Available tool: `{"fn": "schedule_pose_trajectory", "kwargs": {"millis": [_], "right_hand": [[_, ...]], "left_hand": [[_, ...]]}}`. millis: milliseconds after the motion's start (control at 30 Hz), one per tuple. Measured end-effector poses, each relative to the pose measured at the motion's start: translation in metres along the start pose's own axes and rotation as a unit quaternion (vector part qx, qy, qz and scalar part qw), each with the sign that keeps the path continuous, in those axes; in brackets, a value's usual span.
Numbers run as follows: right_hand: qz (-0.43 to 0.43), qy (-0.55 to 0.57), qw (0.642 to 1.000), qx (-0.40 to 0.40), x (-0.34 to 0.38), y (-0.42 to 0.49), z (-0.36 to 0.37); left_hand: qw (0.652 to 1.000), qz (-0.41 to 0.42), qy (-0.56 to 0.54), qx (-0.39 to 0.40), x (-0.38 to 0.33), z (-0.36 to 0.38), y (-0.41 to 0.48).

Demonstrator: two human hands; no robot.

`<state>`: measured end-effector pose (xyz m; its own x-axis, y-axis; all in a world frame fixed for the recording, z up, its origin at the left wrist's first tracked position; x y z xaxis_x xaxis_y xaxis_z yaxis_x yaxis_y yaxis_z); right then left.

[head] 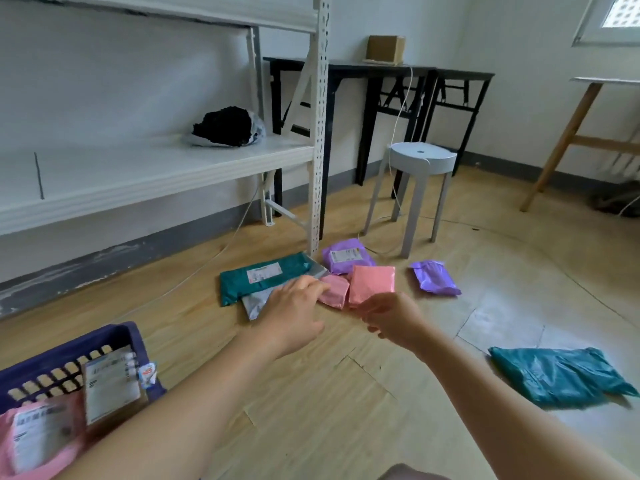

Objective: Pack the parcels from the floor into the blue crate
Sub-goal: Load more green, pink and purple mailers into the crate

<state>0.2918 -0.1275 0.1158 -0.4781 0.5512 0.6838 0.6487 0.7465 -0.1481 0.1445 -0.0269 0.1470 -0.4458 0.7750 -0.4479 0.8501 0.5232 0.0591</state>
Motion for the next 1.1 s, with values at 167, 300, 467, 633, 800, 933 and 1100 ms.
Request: {"fn": "schedule_pose_trajectory", "kwargs": {"millis": [167, 300, 467, 633, 800, 933, 1100], "right_hand": [[0.054, 0.039, 0.998, -0.019, -0.046, 0.04, -0.004], [0.096, 0.064, 0.992, -0.041, -0.085, 0.088, 0.0], [0.142, 0.08, 0.985, -0.063, -0.131, 0.159, 0.021], [0.206, 0.14, 0.966, -0.073, -0.168, 0.214, 0.047], [0.268, 0.223, 0.933, -0.092, -0.2, 0.273, 0.063], [0.297, 0.208, 0.928, -0.086, -0.229, 0.311, 0.074], [0.324, 0.268, 0.903, -0.084, -0.249, 0.343, 0.087]], "left_hand": [[1.0, 0.019, -0.008, 0.017, -0.008, 0.044, 0.057], [0.999, 0.015, -0.022, 0.035, -0.002, 0.086, 0.114], [0.997, 0.004, -0.033, 0.069, 0.026, 0.143, 0.184], [0.994, -0.027, -0.064, 0.081, 0.054, 0.184, 0.225], [0.991, -0.053, -0.076, 0.099, 0.075, 0.221, 0.265], [0.99, -0.067, -0.087, 0.093, 0.089, 0.245, 0.289], [0.99, -0.079, -0.07, 0.095, 0.107, 0.271, 0.305]]}}
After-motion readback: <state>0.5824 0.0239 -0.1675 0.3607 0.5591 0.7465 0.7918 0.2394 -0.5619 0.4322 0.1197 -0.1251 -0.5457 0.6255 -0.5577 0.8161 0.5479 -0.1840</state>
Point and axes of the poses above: each hand's wrist, its own y-axis towards the middle knuckle, its own z-axis out of the palm, x = y × z, the point moved 2 cm from there along y, towards the middle knuckle, and after that the axes turned 8 degrees about -y, right-handed, at the moved point
